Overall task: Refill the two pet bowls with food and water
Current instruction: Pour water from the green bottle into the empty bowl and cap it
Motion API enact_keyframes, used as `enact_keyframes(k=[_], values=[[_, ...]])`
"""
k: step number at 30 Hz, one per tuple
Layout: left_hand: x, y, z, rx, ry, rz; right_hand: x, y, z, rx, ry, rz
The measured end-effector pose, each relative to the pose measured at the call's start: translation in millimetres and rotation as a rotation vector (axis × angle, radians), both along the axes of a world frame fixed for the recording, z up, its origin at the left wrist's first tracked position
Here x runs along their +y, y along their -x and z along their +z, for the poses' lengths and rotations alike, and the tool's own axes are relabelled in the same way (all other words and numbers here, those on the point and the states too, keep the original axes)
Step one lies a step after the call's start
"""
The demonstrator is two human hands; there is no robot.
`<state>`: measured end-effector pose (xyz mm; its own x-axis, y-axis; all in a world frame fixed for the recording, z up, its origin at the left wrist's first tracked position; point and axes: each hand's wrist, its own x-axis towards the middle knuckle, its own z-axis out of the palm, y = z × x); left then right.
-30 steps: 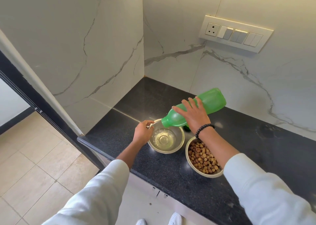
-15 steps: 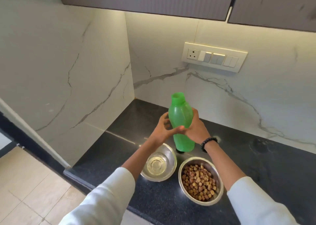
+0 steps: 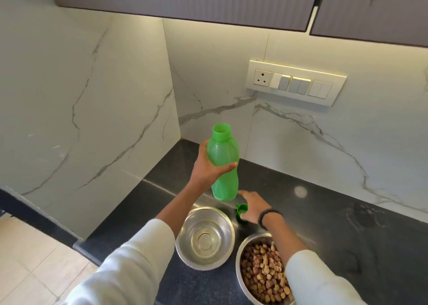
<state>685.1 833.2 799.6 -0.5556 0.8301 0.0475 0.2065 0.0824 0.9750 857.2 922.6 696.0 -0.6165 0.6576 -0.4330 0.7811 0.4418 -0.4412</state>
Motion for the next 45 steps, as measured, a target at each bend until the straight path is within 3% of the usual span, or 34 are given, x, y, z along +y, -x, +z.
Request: enact_keyframes(k=[4, 7, 11, 15, 17, 19, 23, 29, 39, 42, 45], values=[[4.0, -4.6, -13.2, 0.057, 0.02, -0.048, -18.5, 13.5, -39.8, -0.124, -0.102, 0.067], [8.5, -6.2, -18.7, 0.068, 0.029, -0.071, -17.7, 14.4, -42.7, -0.035, -0.146, -0.023], [13.1, -5.8, -22.9, 0.091, 0.045, -0.094, 14.1, 14.3, 13.6, 0.429, -0.103, -0.393], [21.4, -16.3, -25.2, 0.11, 0.061, -0.123, 47.8, 14.0, 106.3, 0.96, -0.159, -0.596], [25.9, -26.6, -24.2, 0.131, 0.067, -0.16, 51.3, 12.0, 143.5, 1.196, -0.102, -0.63], [29.9, -36.3, -22.6, 0.149, 0.066, -0.188, 47.1, 9.8, 163.1, 1.3, -0.06, -0.537], [37.8, -54.4, -15.7, 0.167, 0.055, -0.237, 31.1, -2.0, 161.9, 1.153, -0.117, -0.321], [37.5, -65.8, -11.0, 0.123, 0.024, -0.289, 25.1, -32.4, 156.1, 1.173, -0.052, -0.275], [28.9, -97.4, -6.6, 0.121, -0.01, -0.329, -2.1, -40.5, 156.7, 0.858, -0.456, -0.481], [25.9, -101.5, -7.0, 0.161, -0.011, -0.31, -3.3, -44.8, 158.2, 0.768, -0.317, -0.426], [22.8, -96.9, -7.2, 0.204, 0.012, -0.288, 2.0, -61.8, 165.4, 0.829, -0.066, -0.286]])
